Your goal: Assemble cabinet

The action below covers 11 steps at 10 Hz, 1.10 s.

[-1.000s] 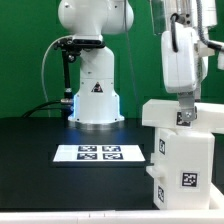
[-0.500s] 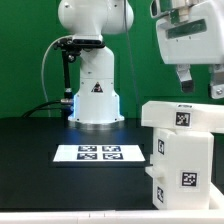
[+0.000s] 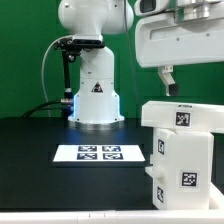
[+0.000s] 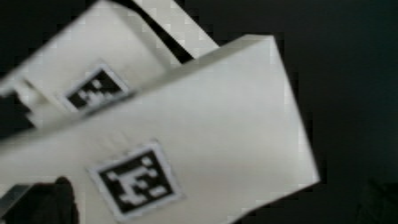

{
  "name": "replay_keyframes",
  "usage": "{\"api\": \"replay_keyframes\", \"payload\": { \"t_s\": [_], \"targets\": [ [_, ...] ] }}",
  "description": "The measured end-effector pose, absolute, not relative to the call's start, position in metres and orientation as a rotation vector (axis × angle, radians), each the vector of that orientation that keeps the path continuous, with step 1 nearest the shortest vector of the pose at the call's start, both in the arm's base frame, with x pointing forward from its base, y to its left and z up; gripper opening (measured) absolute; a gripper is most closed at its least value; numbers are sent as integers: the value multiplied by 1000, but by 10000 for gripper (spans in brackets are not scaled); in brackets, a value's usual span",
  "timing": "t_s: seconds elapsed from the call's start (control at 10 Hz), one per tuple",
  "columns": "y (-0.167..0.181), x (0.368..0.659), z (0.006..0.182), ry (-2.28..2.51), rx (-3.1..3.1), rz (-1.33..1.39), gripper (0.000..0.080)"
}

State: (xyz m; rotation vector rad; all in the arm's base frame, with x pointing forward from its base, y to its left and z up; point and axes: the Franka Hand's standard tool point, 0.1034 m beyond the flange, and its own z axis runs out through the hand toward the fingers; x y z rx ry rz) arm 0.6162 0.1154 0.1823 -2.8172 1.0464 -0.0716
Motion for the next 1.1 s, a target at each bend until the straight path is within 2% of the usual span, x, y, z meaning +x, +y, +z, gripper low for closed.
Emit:
{"api": "replay_keyframes", "payload": {
  "t_s": [0.1, 0.4, 0.5, 0.8, 1.1],
  "targets": [
    [113, 615, 178, 717, -2923, -108, 796],
    [110, 614, 177, 440, -2993, -124, 796],
    [108, 614, 177, 209, -3041, -144, 796],
    [111, 617, 190, -635, -3029, -205, 796],
    [108, 616, 190, -934, -2988, -200, 796]
  ]
}}
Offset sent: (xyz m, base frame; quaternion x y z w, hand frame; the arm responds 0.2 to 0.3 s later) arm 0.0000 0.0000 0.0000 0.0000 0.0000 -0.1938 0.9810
